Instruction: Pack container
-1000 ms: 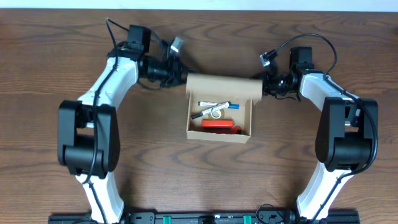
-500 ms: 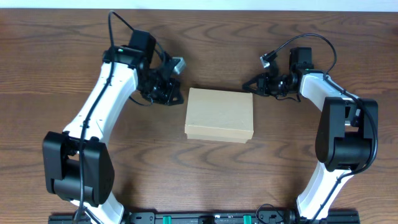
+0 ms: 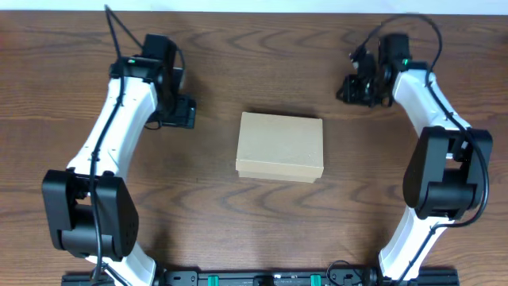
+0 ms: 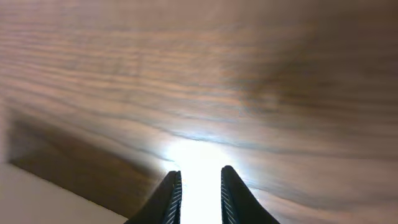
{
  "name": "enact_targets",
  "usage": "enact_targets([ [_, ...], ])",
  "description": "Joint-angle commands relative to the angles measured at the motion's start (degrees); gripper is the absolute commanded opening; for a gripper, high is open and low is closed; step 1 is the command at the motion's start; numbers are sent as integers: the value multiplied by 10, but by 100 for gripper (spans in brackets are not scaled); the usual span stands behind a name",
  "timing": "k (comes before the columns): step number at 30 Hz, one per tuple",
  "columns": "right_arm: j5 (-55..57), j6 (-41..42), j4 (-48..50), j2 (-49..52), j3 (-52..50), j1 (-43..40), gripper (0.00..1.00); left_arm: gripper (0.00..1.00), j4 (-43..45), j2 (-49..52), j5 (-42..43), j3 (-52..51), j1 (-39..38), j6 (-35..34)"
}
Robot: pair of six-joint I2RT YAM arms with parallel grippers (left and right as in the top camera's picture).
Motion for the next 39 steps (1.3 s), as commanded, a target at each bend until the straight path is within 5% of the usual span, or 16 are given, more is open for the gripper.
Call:
enact_targets([
  [1,116,-24,-35,-44,49,28,16,95,-1,-19,-20,-3,-1,-1],
  [9,209,62,-84,-161,49,123,14,95,87,-142,-25,-160,0,-36],
  [17,288,266,-156,-238,49,271,14,95,104,-304,-82,-282,0,-87],
  [26,289,414,-198,-238,-7,391,13,95,104,-361,-89,-294,0,-87],
  [39,253,476,-166,-237,-157,421,1,95,97,-360,-89,-294,0,-87],
])
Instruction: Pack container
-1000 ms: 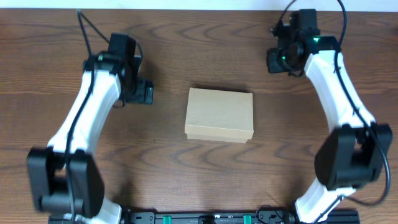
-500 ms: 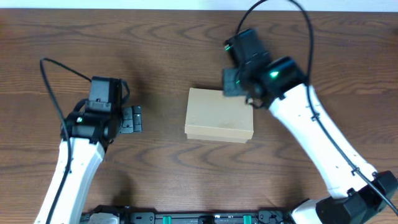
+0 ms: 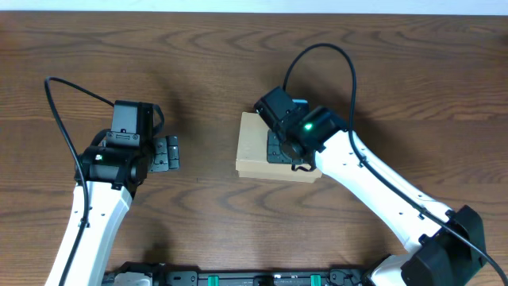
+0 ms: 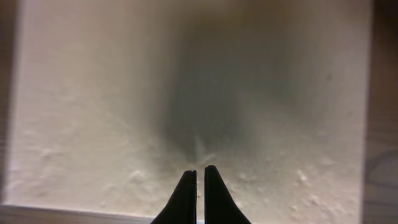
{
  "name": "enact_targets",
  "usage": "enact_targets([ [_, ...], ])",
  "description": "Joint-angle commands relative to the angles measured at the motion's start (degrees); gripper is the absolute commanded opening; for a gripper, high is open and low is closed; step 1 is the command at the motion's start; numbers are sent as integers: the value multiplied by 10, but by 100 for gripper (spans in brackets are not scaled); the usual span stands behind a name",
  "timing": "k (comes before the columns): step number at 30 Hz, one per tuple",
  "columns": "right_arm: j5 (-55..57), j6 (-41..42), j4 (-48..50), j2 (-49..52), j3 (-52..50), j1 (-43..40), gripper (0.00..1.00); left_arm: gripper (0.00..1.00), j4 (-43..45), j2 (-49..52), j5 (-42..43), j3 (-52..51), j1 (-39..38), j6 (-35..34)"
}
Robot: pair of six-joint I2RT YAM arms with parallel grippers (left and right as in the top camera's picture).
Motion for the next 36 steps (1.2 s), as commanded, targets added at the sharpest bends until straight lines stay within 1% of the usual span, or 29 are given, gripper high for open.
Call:
enact_targets([
  [1,-5,37,14,0,-44,6,1,95,-1,0,-10,-3,0,-7],
  [6,-16,43,47,0,-102,6,1,95,-2,0,-10,-3,0,-7],
  [10,-14,46,71,0,-129,6,1,95,-1,0,-10,-3,0,-7],
  [13,13,14,94,-2,-128,6,2,95,1,0,-10,-3,0,-7],
  [15,40,-5,108,-8,-119,3,5,95,6,0,-10,-3,0,-7],
  [18,46,-48,121,-17,-92,-16,12,95,25,0,-12,-3,0,-6],
  [19,47,-57,121,-19,-81,-26,12,95,34,0,-13,-3,0,-5],
  [20,47,-61,120,-22,-73,-36,19,95,48,0,-14,-3,0,5],
  [21,50,-63,120,-25,-64,-50,29,95,63,0,-14,-3,0,18],
  [25,83,-127,140,-44,-54,-120,33,95,115,0,21,-3,0,113],
  [26,93,-161,152,-49,-54,-143,37,95,126,0,31,-3,0,135],
  [27,100,-203,164,-52,-54,-163,48,95,134,0,42,-3,0,155],
  [28,105,-245,176,-54,-54,-181,67,95,143,3,61,-3,0,181],
  [29,106,-286,185,-55,-54,-202,78,95,149,6,85,-3,1,205],
  [30,106,-308,191,-56,-54,-227,83,95,151,11,108,-3,1,225],
  [32,106,-314,190,-56,-54,-260,84,95,149,23,108,-3,2,225],
  [35,106,-314,189,-59,-56,-308,83,96,142,37,52,-6,8,165],
  [36,105,-317,186,-69,-59,-322,83,99,150,31,34,-18,11,158],
])
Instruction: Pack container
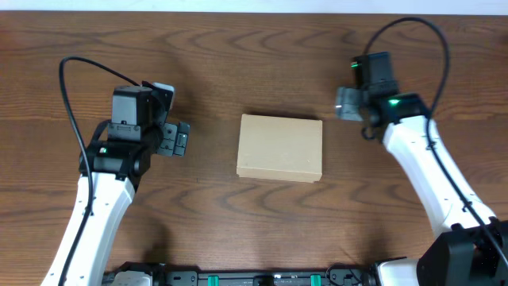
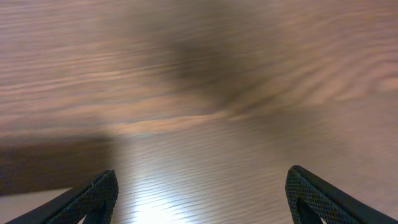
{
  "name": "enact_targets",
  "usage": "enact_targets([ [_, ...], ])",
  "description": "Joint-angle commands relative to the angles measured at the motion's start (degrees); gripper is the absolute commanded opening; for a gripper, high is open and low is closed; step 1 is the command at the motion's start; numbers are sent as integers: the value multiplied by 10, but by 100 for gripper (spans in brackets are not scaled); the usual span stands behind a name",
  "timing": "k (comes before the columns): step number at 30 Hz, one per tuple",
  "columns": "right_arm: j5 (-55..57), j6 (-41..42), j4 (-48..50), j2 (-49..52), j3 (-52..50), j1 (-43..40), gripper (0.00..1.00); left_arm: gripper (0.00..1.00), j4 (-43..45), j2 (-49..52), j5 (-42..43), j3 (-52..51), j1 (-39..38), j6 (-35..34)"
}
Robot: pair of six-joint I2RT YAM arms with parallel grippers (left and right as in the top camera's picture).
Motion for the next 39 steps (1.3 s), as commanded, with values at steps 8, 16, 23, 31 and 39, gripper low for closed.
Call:
enact_targets([
  [8,-5,-55,94,-165,-142,-31,82,99,93,-168,-5,-173,9,-53],
  [16,-64,-73,147,-390,-371,-30,83,99,90,-383,42,-293,9,-114],
  [23,-82,-72,94,-583,-491,-30,86,96,26,-505,67,-305,9,-101],
  [31,-78,-72,89,-594,-495,-30,99,95,17,-506,36,-305,9,-113],
  [39,-78,-72,89,-594,-495,-30,99,95,-11,-506,37,-305,9,-113],
])
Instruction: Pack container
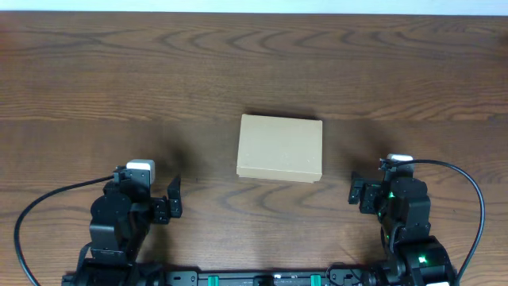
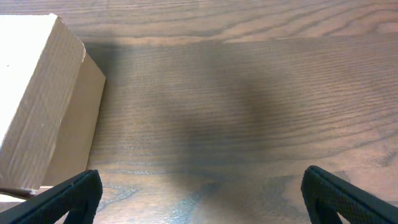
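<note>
A closed tan cardboard box (image 1: 280, 148) lies flat in the middle of the wooden table; its right side wall shows at the left of the right wrist view (image 2: 43, 93). My left gripper (image 1: 173, 199) sits near the front edge, left of the box and well short of it, looking open and empty. My right gripper (image 1: 356, 192) rests near the front edge to the box's right. In the right wrist view the right gripper (image 2: 199, 199) is wide open over bare wood, nothing between its fingertips (image 2: 74, 196).
The dark wood table (image 1: 254, 63) stretches around the box. Both arm bases and their cables sit along the front edge (image 1: 254, 278).
Both arms were stretched out beside the box, left gripper to its left, right gripper at its far right. Now both sit back at the front edge. The right gripper is still wide open.
At first both grippers hovered at the far side, flanking the closed box, the right one nearly shut. Then the right gripper, shut, was on the box's lid. After that it was open to the box's right. Now both arms are drawn back; the box stayed put.
</note>
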{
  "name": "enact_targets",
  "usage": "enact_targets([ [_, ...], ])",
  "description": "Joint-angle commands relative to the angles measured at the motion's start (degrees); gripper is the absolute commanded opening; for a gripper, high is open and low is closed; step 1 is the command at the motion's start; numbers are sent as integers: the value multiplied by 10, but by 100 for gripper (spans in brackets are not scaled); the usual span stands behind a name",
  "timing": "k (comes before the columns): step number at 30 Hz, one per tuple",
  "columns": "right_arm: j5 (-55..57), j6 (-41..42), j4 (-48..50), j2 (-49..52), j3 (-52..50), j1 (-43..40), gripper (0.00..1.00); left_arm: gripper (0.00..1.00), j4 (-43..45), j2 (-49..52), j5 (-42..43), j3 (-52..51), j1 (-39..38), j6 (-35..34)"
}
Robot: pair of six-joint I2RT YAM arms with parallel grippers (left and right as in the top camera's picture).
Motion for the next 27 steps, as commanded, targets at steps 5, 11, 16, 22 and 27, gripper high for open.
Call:
enact_targets([
  [5,0,-4,-1,-2,-2,0,99,95,-64,-3,-10,-3,2,-4],
  [11,0,-4,-1,-2,-2,0,99,95,-121,-3,-10,-3,2,-4],
  [16,0,-4,-1,-1,-2,0,99,95,-152,-3,-10,-3,2,-4],
  [22,10,-7,1,-3,-2,0,99,95,-158,-3,-10,-3,2,-4],
  [27,-5,-60,69,-34,-13,-4,99,95,-158,-3,-10,-3,2,-4],
])
